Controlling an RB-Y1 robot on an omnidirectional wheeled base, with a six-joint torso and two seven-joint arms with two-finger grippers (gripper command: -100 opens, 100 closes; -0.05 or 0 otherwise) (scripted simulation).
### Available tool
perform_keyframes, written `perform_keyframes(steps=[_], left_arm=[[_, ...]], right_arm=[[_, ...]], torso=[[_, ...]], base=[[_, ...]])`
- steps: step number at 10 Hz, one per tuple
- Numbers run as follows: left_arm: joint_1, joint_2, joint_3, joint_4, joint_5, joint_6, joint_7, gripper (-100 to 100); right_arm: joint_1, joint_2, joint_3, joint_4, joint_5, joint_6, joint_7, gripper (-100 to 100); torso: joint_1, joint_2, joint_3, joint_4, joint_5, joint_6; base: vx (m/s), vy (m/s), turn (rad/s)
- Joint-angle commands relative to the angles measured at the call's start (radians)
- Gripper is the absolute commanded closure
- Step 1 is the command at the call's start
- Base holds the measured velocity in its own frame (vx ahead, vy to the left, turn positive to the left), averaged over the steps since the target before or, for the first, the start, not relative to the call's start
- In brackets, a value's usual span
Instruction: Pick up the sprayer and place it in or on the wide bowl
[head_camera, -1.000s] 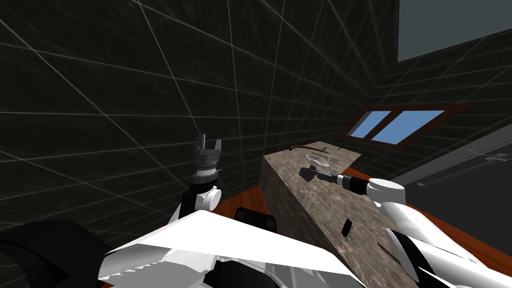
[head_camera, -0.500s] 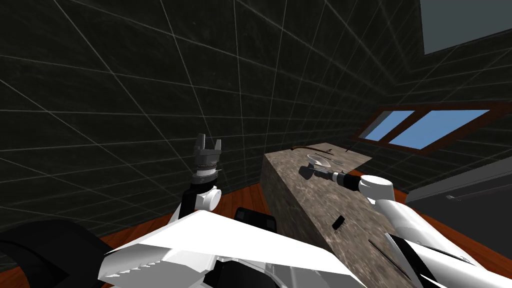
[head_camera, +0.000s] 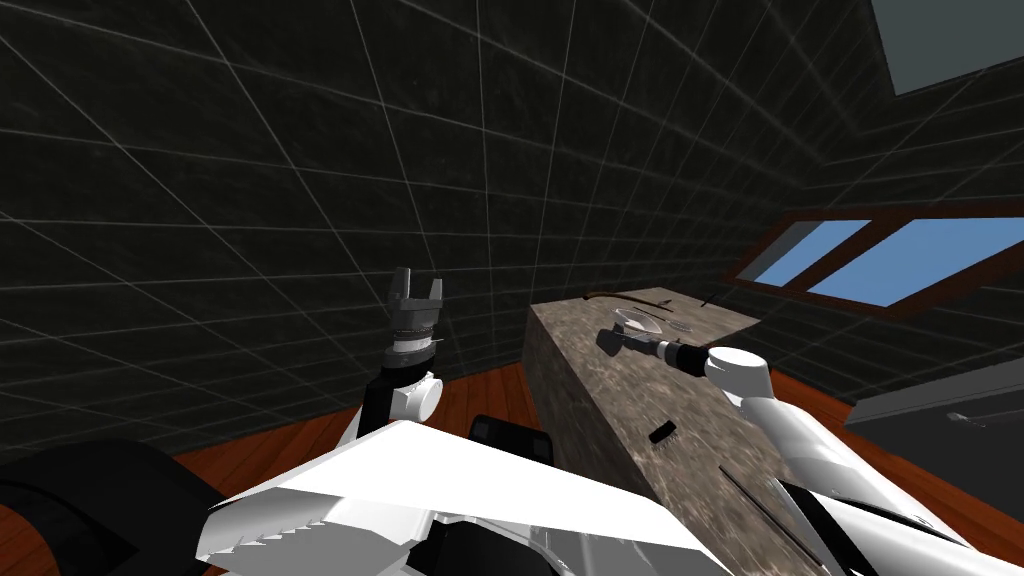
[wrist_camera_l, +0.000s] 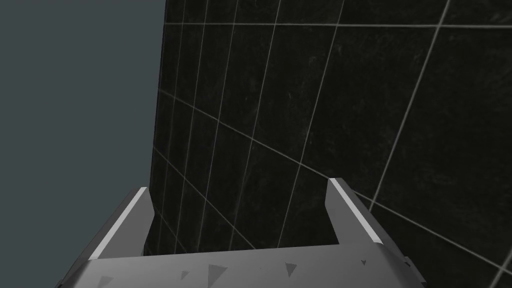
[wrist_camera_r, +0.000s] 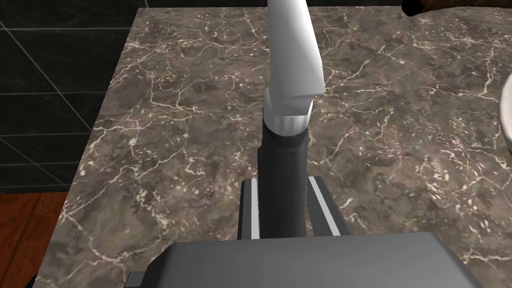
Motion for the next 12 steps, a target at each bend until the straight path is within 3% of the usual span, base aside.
perform_keyframes(steps=[1, 2, 3, 4, 5, 6, 7, 8, 12], left_arm=[[0.000, 0.000, 0.000, 0.000, 0.000, 0.000, 0.000, 0], [0.000, 0.000, 0.000, 0.000, 0.000, 0.000, 0.000, 0], [0.000, 0.000, 0.000, 0.000, 0.000, 0.000, 0.000, 0], [0.000, 0.000, 0.000, 0.000, 0.000, 0.000, 0.000, 0], [0.000, 0.000, 0.000, 0.000, 0.000, 0.000, 0.000, 0], [0.000, 0.000, 0.000, 0.000, 0.000, 0.000, 0.000, 0], [0.000, 0.000, 0.000, 0.000, 0.000, 0.000, 0.000, 0], [0.000, 0.000, 0.000, 0.000, 0.000, 0.000, 0.000, 0], [0.000, 0.000, 0.000, 0.000, 0.000, 0.000, 0.000, 0]], right_arm=[[0.005, 0.001, 0.018, -0.025, -0.002, -0.042, -0.035, 100], [0.018, 0.003, 0.052, -0.062, -0.010, -0.075, -0.070, 100], [0.018, 0.003, 0.052, -0.069, -0.010, -0.100, -0.085, 100], [0.031, 0.004, 0.085, -0.102, -0.018, -0.128, -0.116, 100], [0.031, 0.004, 0.085, -0.113, -0.018, -0.157, -0.135, 100], [0.029, 0.007, 0.081, -0.100, -0.017, -0.137, -0.115, 100], [0.029, 0.007, 0.082, -0.103, -0.018, -0.143, -0.121, 0], [0.034, -0.002, 0.075, -0.093, 0.022, -0.140, -0.107, 100], [0.044, -0.024, 0.060, -0.070, 0.120, -0.138, -0.078, 100]], torso=[[0.000, 0.000, 0.000, 0.000, 0.000, 0.000], [0.000, 0.000, 0.000, 0.000, 0.000, 0.001], [-0.003, 0.001, 0.001, 0.000, 0.000, 0.000], [-0.002, 0.001, 0.001, 0.001, 0.000, 0.001], [-0.002, 0.002, 0.001, 0.000, -0.001, 0.000], [-0.001, 0.002, 0.001, 0.001, 0.000, 0.001], [0.001, -0.002, 0.000, 0.000, 0.001, 0.002], [0.002, -0.004, -0.002, 0.000, 0.001, 0.001], [0.003, -0.001, -0.004, -0.007, -0.003, 0.009]], base=[[-0.101, -0.064, 0.146], [-0.120, -0.108, 0.224], [-0.109, -0.086, 0.144], [-0.129, -0.081, 0.148], [-0.117, -0.069, 0.107], [-0.041, -0.021, 0.025], [-0.008, -0.003, -0.001], [-0.033, 0.043, -0.027], [-0.029, 0.082, -0.038]])
